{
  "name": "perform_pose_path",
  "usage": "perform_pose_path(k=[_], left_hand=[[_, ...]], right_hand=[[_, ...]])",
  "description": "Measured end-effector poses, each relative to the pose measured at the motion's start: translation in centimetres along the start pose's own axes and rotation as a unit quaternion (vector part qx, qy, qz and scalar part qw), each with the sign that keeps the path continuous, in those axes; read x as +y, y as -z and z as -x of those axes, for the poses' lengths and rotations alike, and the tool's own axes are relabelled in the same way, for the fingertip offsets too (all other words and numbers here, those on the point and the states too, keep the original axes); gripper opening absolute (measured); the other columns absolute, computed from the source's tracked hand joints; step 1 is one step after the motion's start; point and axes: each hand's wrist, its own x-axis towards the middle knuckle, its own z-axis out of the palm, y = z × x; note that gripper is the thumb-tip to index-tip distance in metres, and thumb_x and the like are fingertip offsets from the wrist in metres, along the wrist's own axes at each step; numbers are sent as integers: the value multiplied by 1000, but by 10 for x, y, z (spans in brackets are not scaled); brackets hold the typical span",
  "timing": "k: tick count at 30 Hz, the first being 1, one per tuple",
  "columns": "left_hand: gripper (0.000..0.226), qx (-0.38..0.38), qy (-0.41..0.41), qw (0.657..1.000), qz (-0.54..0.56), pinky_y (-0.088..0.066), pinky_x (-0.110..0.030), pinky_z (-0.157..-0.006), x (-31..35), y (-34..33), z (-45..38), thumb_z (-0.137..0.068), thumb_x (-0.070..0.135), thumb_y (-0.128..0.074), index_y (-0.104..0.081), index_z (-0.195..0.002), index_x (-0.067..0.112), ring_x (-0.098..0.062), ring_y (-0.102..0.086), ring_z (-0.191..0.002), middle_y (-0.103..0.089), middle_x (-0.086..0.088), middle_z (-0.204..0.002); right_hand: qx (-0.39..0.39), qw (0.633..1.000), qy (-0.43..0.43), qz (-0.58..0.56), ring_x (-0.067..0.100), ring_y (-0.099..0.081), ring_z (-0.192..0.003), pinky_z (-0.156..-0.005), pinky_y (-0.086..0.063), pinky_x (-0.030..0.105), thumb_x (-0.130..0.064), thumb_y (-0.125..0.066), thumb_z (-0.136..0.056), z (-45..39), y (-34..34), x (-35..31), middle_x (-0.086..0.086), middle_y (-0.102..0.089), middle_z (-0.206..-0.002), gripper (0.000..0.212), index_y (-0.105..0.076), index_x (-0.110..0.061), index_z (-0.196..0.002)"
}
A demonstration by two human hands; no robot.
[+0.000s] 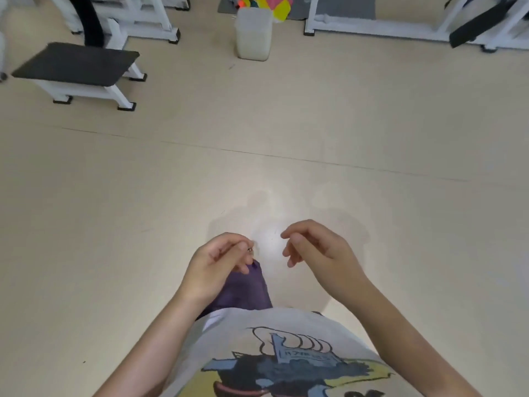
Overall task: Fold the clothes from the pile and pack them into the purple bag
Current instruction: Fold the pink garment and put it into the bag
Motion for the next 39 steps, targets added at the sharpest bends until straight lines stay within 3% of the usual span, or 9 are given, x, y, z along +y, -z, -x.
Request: perform_pose_path(k=[3,8,10,13,18,22,27,34,39], left_hand=[[21,13,-8,1000,5,-51,-21,-65,23,21,-90,-97,6,-55,-72,-90,14,-20,-62,-64,-68,-7,-74],[25,-21,25,999,-21,-50,-21,-68,96,51,-251,-97,13,-56,-73,-84,27,-15,-64,-66,-69,-4,-72],[15,-35,30,998,-47,-50,-24,-67,138,54,-314,-87,26,-60,-73,-82,29,-16,-66,-66,-70,-3,-72],[20,-82,-19,993,-79,-54,-28,-71,206,46,-404,-77,44,-58,-72,-83,30,-20,-68,-69,-71,-2,-77],[15,-123,-68,986,-94,-55,-27,-73,286,11,-565,-88,26,-57,-72,-86,27,-21,-67,-69,-70,-3,-79],[17,-116,-64,985,-107,-54,-29,-74,330,-17,-675,-97,12,-56,-71,-90,18,-21,-66,-69,-70,-5,-79],[21,-85,-20,990,-107,-53,-23,-68,397,-39,-799,-97,11,-55,-72,-88,20,-21,-65,-67,-69,-6,-77],[26,-15,-7,999,-47,-50,-21,-64,458,-31,-960,-98,8,-54,-72,-85,21,-19,-61,-64,-67,-7,-73],[32,7,-11,999,-50,-52,-20,-63,507,-25,-1113,-97,10,-54,-71,-80,30,-20,-64,-64,-69,-4,-74]], right_hand=[[2,1000,18,-7,18,-65,-69,-73,-53,27,-27,-52,-94,-106,14,-18,2,-68,-79,15,-66,-27,-92],[19,999,-27,-3,18,-65,-69,-74,-54,38,-30,-53,-92,-265,41,-52,1,-68,-78,14,-67,-29,-91],[22,998,-56,15,14,-65,-70,-68,-55,36,-29,-53,-93,-316,60,-63,-1,-68,-78,14,-67,-32,-90],[60,995,-74,23,14,-65,-69,-67,-54,32,-19,-52,-97,-381,98,-74,-2,-68,-78,22,-67,-33,-89],[122,990,-67,24,18,-66,-67,-69,-55,32,-23,-52,-97,-502,171,-80,1,-70,-80,18,-66,-33,-93],[115,992,-60,12,18,-65,-69,-72,-56,38,-19,-51,-99,-614,226,-97,0,-69,-80,20,-65,-32,-93],[58,997,-40,-4,13,-65,-70,-72,-55,28,-27,-50,-98,-767,303,-158,-3,-68,-81,15,-64,-31,-95],[6,1000,0,-20,14,-63,-69,-69,-51,25,-33,-49,-91,-972,369,-231,-3,-67,-78,16,-65,-32,-92],[27,1000,9,6,18,-63,-70,-71,-54,37,-35,-49,-90,-1128,419,-258,-2,-66,-78,18,-66,-31,-90]])
